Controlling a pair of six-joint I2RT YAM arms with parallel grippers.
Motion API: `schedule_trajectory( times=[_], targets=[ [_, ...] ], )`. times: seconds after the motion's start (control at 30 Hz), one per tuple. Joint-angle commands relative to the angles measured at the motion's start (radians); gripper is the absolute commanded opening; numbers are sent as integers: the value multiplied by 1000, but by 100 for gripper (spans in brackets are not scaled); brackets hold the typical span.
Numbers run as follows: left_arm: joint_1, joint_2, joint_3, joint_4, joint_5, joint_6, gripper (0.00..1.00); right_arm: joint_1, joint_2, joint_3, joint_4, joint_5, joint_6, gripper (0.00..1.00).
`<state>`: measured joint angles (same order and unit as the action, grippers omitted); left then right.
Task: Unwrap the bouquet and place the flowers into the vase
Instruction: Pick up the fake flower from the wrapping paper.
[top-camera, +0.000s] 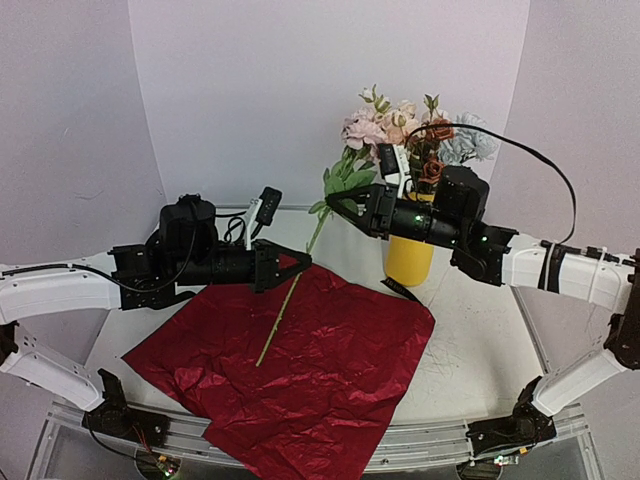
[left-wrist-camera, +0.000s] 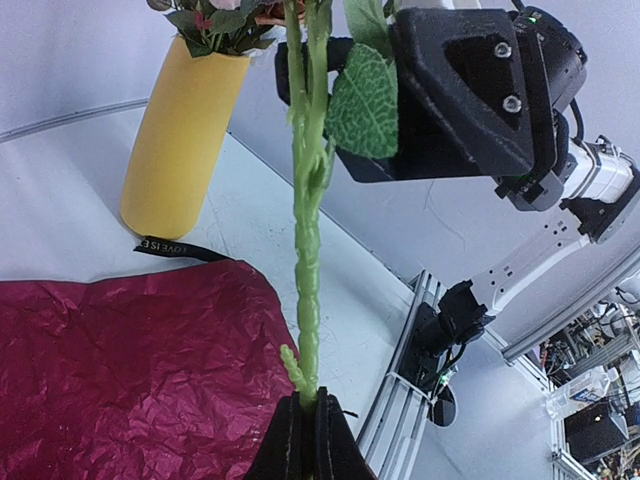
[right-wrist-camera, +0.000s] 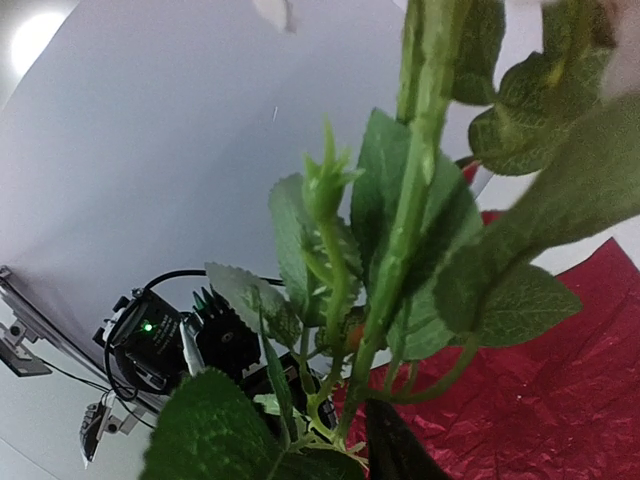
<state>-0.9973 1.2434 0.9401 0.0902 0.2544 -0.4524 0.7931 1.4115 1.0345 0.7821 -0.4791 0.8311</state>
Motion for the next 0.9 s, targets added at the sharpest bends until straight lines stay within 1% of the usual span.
schedule_trajectory(
  times=[0.0, 0.07, 0.1, 0.33, 0.43, 0.53, 0.67, 0.7, 0.77, 0.87],
  targets=[
    [-9, -17, 24, 72, 18, 29, 0, 17, 13, 55, 80, -9, 5, 24],
    [-9, -21, 22, 72, 16, 30, 0, 18, 15, 55, 80, -8, 4, 17],
    [-10, -24, 20, 72, 16, 30, 1, 18, 13, 54, 81, -6, 3, 16],
    [-12, -23, 12, 73, 27, 31, 3, 19, 3, 54, 90, -7, -5, 13],
    [-15, -18, 14, 73, 34, 30, 3, 19, 7, 56, 96, -15, -4, 14],
    [-17, -17, 14, 73, 36, 31, 4, 21, 12, 58, 102, -24, -2, 21],
    [-17, -18, 13, 72, 35, 31, 4, 22, 17, 58, 112, -30, 3, 22],
    [-17, -18, 12, 73, 35, 32, 4, 22, 17, 58, 114, -30, 3, 20],
    [-17, -22, 10, 72, 34, 31, 5, 22, 17, 58, 115, -31, 3, 10],
    [-17, -26, 8, 73, 36, 31, 5, 22, 16, 59, 117, -32, 1, 5]
  ],
)
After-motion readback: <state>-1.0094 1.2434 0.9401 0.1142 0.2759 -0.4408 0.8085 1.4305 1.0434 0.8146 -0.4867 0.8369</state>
